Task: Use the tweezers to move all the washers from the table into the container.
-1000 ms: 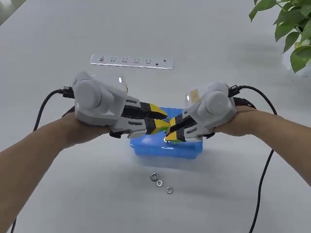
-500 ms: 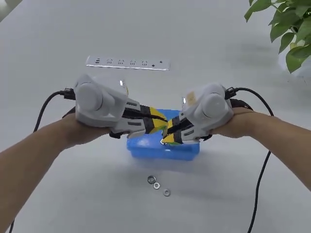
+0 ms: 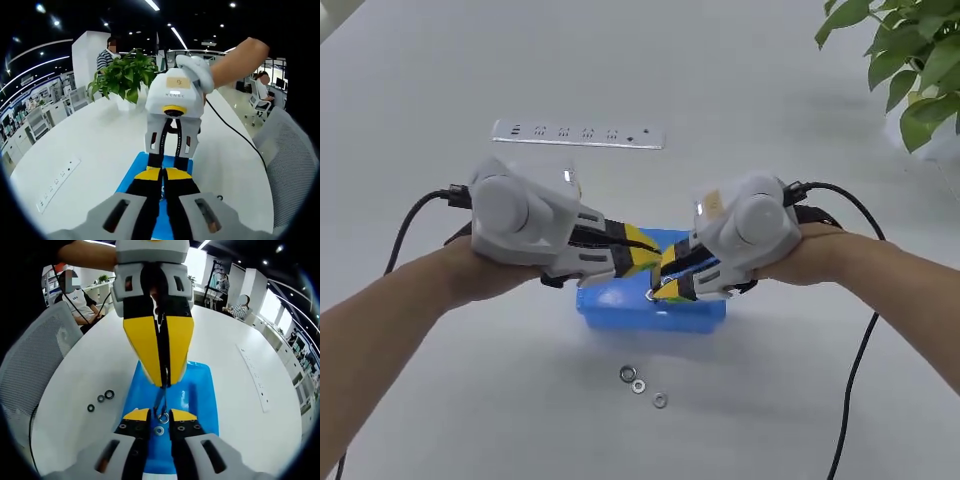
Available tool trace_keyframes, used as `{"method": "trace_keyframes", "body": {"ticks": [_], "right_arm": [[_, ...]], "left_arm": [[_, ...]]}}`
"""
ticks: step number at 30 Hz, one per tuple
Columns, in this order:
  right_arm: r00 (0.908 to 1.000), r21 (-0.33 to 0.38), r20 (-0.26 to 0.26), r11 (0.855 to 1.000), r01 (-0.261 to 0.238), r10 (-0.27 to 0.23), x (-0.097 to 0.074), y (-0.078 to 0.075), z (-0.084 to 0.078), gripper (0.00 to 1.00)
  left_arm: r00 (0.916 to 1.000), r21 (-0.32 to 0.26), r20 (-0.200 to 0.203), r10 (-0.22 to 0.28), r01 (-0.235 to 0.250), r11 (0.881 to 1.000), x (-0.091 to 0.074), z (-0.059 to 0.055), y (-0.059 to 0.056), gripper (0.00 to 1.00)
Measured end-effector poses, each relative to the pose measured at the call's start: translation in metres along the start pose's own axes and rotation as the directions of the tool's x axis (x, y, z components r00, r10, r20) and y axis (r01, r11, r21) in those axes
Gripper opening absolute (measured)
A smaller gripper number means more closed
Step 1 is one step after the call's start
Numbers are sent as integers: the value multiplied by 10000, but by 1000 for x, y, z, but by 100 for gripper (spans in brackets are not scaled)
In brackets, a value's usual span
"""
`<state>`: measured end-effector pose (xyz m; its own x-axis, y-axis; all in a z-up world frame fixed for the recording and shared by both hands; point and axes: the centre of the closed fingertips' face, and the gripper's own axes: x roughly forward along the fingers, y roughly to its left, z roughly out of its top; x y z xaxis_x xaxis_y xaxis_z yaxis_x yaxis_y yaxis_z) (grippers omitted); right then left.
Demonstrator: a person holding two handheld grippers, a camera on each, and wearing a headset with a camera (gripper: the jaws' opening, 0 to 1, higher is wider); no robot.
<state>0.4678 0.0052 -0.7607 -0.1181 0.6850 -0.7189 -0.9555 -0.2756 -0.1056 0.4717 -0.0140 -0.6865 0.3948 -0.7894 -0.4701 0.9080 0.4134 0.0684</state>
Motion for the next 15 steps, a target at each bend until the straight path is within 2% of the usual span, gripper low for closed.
{"method": "trace_keyframes", "body": {"ticks": [8,15], "right_arm": [[9987,591,280,9974,415,-432,-14,-3,5,23],[9966,983,331,9926,713,-749,-29,4,6,28]], "left_arm": [[10000,-104,95,8,-7,9999,-2,8,0,5],[10000,10,53,54,-54,10000,-7,14,-2,5]]}}
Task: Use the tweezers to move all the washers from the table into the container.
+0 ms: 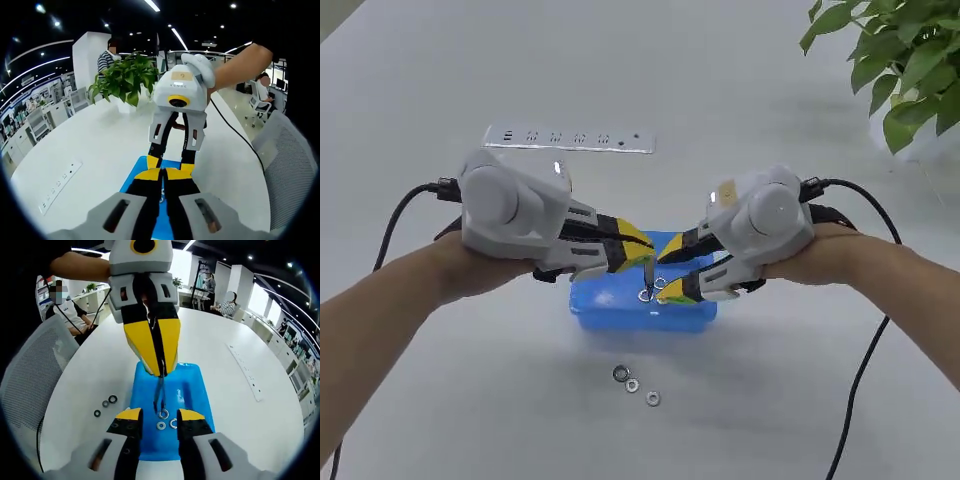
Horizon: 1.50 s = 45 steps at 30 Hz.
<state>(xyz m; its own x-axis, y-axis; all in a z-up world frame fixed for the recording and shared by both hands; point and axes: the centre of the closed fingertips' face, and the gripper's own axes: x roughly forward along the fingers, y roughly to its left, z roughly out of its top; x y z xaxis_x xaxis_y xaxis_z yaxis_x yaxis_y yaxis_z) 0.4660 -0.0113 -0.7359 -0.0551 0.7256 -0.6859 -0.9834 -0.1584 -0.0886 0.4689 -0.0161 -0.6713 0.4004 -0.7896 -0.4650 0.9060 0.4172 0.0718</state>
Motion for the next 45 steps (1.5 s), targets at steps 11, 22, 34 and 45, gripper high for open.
{"method": "trace_keyframes", "body": {"ticks": [11,22,34,45], "right_arm": [[9977,456,61,9967,676,-680,-26,4,1,38],[9886,835,139,9854,1481,-1498,-53,16,4,46],[9790,1405,54,9694,2012,-2040,-68,31,-2,55],[9732,1930,10,9550,2252,-2298,-75,47,-12,63]], "left_arm": [[9999,185,-30,102,-101,9998,-12,11,-5,5],[9999,259,-114,110,-107,9996,-26,19,-14,5],[9998,357,-159,121,-116,9993,-39,25,-25,5],[9998,359,-212,-28,36,9993,-47,27,-39,5]]}}
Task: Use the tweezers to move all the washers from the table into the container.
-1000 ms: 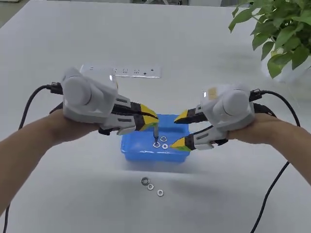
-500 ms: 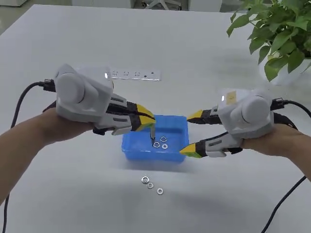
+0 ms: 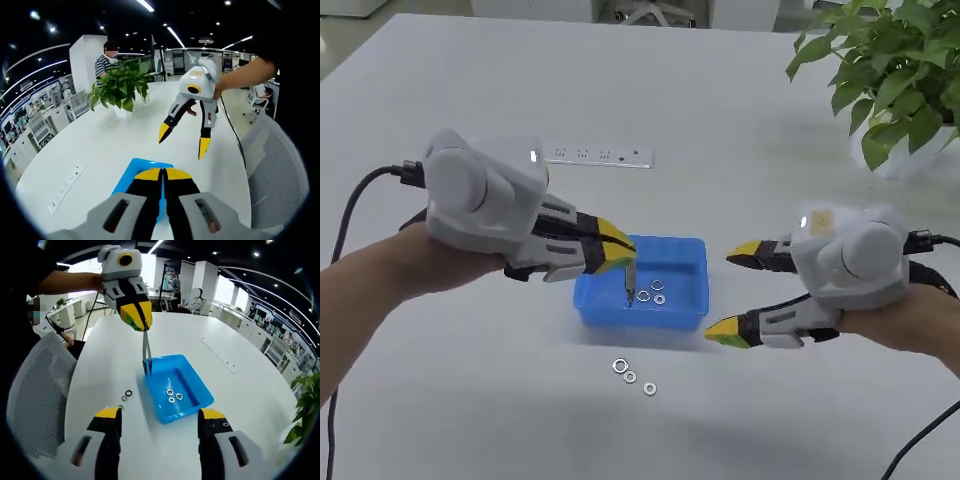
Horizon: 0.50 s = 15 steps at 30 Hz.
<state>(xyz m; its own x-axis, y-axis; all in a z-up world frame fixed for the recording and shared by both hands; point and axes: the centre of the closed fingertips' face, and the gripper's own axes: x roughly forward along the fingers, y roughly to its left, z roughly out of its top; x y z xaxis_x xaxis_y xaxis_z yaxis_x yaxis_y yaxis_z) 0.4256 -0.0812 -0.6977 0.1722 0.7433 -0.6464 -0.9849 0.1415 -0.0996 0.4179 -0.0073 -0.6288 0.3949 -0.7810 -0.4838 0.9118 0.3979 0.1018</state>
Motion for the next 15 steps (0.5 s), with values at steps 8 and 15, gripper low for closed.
{"method": "trace_keyframes", "body": {"ticks": [8,15], "right_arm": [[9999,190,97,9998,90,-92,-3,7,-10,69],[9996,374,233,9992,167,-176,-7,16,-14,77]], "left_arm": [[9999,53,-48,-146,147,9999,-3,-1,-13,5],[9995,131,-87,-294,295,9995,-3,-4,-25,5]]}}
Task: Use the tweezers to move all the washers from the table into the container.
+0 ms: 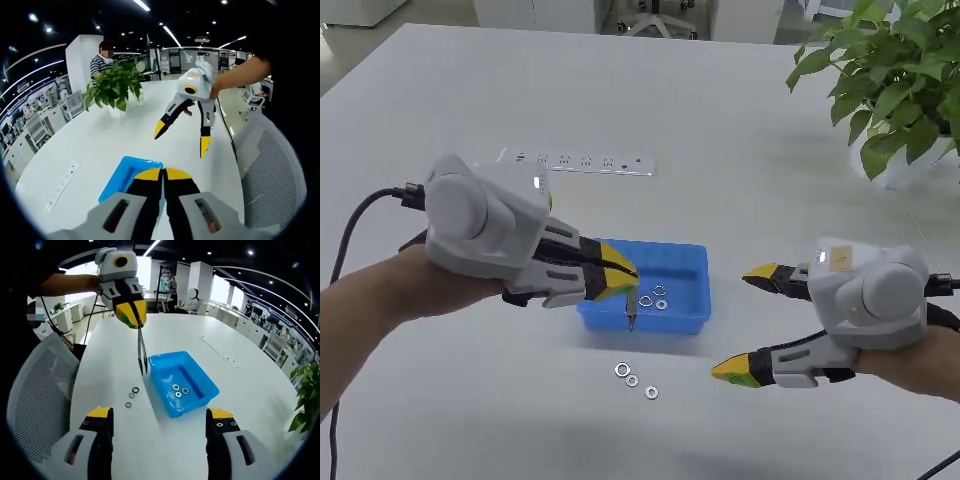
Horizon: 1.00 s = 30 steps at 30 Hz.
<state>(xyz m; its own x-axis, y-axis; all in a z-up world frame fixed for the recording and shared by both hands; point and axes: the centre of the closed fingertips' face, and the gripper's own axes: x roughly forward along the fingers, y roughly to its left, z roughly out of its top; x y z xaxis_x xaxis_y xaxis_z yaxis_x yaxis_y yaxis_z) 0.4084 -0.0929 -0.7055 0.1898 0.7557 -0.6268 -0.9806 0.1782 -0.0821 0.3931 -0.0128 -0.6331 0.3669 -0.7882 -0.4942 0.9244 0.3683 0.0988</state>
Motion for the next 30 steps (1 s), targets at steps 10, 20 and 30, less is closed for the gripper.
{"method": "trace_keyframes", "body": {"ticks": [10,20,30], "right_arm": [[9999,341,172,9994,4,-10,-1,14,-8,86],[9991,761,420,9971,-80,48,0,21,-9,99],[9996,891,256,9959,-157,135,0,29,-18,100]], "left_arm": [[9999,-47,28,-142,142,9999,5,-7,-17,5],[9993,-93,17,-364,364,9993,18,-12,-31,5],[9989,-223,8,-475,475,9986,25,-17,-39,5]]}}
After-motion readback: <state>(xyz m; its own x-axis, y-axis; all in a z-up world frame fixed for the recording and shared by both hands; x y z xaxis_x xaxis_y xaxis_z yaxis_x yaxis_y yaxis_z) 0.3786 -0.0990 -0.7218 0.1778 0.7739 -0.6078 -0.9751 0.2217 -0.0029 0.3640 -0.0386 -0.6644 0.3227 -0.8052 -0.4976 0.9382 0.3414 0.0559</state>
